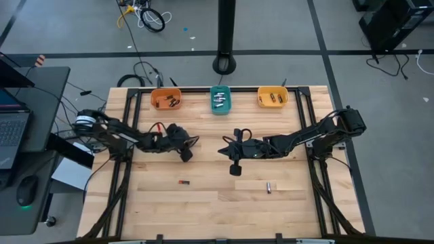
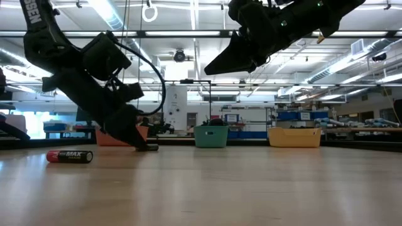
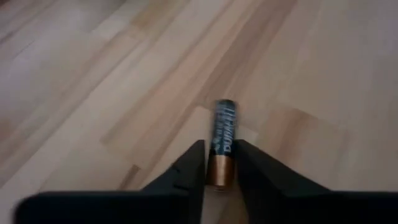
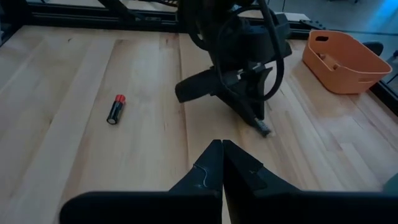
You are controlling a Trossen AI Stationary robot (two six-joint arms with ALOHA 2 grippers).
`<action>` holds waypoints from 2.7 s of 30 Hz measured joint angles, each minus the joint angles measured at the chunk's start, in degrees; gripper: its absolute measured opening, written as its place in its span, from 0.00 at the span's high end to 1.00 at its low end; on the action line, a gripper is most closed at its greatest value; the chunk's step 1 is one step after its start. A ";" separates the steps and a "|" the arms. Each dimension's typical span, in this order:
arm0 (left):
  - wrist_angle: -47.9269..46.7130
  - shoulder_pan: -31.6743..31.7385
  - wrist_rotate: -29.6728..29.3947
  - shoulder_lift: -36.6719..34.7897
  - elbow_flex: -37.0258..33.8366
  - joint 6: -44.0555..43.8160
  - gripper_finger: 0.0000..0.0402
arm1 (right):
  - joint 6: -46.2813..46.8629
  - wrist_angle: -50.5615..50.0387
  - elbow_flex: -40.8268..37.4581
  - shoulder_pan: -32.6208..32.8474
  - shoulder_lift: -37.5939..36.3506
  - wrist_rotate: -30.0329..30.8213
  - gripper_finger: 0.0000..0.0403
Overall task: Sort batteries
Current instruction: Put the brown-black battery in the orange bin, then put the black-silver battery in the green bin
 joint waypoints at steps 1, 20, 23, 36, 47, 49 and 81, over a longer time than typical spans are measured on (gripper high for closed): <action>0.04 0.33 -0.08 0.29 0.04 0.51 0.80 | 0.00 0.00 0.00 0.00 0.00 0.00 0.97; -28.09 23.35 -7.91 -21.46 8.73 9.49 0.89 | 0.02 -1.73 -0.02 0.00 0.00 0.01 0.97; -30.73 28.67 -7.78 -24.23 8.79 9.40 0.89 | 0.02 -1.76 -0.02 -0.01 0.00 0.01 0.97; -25.19 44.20 7.03 -12.93 8.82 9.77 0.89 | -0.17 -1.40 -0.02 -0.04 0.00 0.24 0.97; -20.34 49.10 10.30 -7.76 8.84 11.13 0.89 | -0.42 -1.43 -0.02 -0.16 0.00 0.24 0.97; -19.63 49.34 10.31 -7.64 8.86 11.17 0.89 | -0.42 -1.43 -0.02 -0.20 0.00 0.24 0.97; 10.73 26.91 6.97 -19.03 -0.63 15.70 0.96 | 8.63 -12.50 -0.02 -0.27 -0.60 6.22 0.97</action>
